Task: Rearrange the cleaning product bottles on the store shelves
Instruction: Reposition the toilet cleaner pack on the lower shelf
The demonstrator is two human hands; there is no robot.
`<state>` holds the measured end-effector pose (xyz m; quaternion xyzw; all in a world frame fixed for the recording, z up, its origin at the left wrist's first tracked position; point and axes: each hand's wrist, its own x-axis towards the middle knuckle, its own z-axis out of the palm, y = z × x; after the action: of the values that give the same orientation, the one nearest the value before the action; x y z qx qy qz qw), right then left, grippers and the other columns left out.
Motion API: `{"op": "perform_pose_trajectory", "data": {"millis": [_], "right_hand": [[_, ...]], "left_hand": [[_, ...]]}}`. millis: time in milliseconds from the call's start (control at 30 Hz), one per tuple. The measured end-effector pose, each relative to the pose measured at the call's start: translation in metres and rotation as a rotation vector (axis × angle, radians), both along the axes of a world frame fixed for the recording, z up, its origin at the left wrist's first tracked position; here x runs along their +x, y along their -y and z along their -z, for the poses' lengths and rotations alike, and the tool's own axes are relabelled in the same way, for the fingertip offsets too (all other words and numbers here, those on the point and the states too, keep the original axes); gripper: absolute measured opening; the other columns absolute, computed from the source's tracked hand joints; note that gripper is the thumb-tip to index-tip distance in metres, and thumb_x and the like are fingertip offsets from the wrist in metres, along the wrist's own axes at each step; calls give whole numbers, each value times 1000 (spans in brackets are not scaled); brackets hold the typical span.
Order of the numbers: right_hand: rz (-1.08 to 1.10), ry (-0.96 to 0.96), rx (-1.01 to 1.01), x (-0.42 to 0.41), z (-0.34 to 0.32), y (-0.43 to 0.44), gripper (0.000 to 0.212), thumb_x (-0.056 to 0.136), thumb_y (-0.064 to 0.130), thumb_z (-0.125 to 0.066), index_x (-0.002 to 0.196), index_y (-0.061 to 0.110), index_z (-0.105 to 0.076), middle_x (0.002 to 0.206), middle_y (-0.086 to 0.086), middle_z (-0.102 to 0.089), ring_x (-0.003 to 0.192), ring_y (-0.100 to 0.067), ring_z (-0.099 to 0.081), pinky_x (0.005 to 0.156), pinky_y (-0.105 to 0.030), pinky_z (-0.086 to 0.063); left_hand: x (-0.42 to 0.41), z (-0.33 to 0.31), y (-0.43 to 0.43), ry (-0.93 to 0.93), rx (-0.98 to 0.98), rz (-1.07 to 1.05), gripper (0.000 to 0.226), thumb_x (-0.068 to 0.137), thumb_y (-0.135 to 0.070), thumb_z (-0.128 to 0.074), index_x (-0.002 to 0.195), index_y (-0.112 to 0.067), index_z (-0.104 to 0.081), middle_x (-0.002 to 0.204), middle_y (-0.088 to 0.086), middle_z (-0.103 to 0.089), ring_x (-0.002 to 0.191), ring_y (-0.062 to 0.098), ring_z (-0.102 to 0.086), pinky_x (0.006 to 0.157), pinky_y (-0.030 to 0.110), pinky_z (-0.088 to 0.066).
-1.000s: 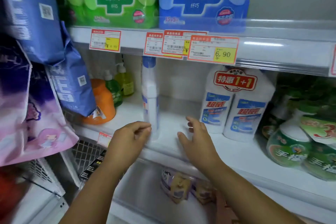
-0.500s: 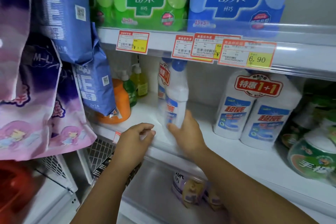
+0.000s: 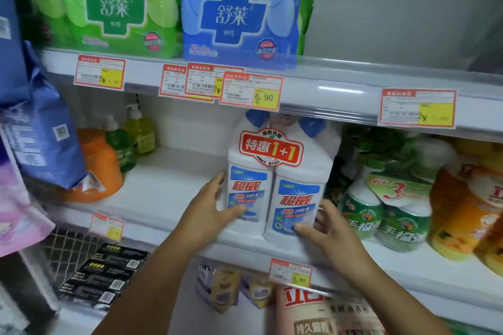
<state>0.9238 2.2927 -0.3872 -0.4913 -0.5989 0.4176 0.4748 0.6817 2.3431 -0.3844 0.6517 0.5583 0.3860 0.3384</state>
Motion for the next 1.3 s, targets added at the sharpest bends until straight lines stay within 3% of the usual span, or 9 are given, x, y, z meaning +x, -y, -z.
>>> {"op": "perform_pose_trajectory", "data": {"millis": [67,133,300,433,533,667,933,1067,1300], "right_hand": [[44,11,23,11,4,3,43,83,3,-66,120,18,-52,112,10,-70,108,-9,-64,90,-22,-52],[89,41,60,16,5,7,47,85,7,-65,125,25,-48,115,16,-68,110,-4,-62,93,-24,-51],[142,200,129,16,8,11,64,88,23,-64,138,42,-28,122,23,-61,113,0,-58,95,-34,-47],[159,222,113,12,6,5,64,89,23,-63,138,43,-25,122,25,-59,111,5,-56,94,-28,-45],[181,231,94,13,6,-1,62,90,22,-61,138,40,-26,118,27,-60,107,9,-56,91,-25,-44],[205,263,59,15,8,-8,59,91,26,-59,137,40,-25,118,24,-61,105,2,-59,92,-32,-47],[224,273,6,14,14,-18,64,92,29,-56,141,39,-17,127,14,-59,109,-11,-59,95,-37,-47],[224,259,-23,14,14,-20,66,92,29,-56,142,40,-14,127,13,-59,107,-11,-60,94,-34,-46],[215,273,-42,14,11,-18,67,93,32,-55,143,39,-11,127,11,-59,106,-14,-60,92,-36,-47]], "left_hand": [[19,-2,4,-9,-2,63,59,74,-40,-74,125,-38,-45,113,-24,-61,98,-13,-56,85,20,-48],[34,-4,7,-11,3,88,51,78,-35,-71,123,-37,-46,113,-20,-62,98,-5,-59,89,25,-47],[50,-7,8,25,19,100,61,84,-31,-66,134,-37,-32,117,-20,-57,96,-3,-56,80,17,-41],[57,-6,5,38,41,61,75,83,-28,-67,141,-37,-20,114,-21,-56,91,-5,-56,78,18,-42],[62,-7,3,59,33,53,70,84,-26,-65,139,-35,-23,118,-17,-55,97,2,-55,82,23,-42],[66,-7,-3,63,10,52,64,86,-26,-63,137,-35,-26,125,-12,-55,105,9,-56,85,27,-43],[72,-12,-5,56,-7,46,64,87,-23,-61,138,-32,-23,122,-12,-51,103,8,-52,88,29,-41],[71,-14,-4,33,-16,67,67,87,-23,-62,139,-32,-20,121,-14,-50,101,7,-52,85,26,-41],[64,-9,-6,61,-62,64,64,86,-26,-63,137,-37,-26,127,-12,-54,114,13,-54,93,34,-44]]}}
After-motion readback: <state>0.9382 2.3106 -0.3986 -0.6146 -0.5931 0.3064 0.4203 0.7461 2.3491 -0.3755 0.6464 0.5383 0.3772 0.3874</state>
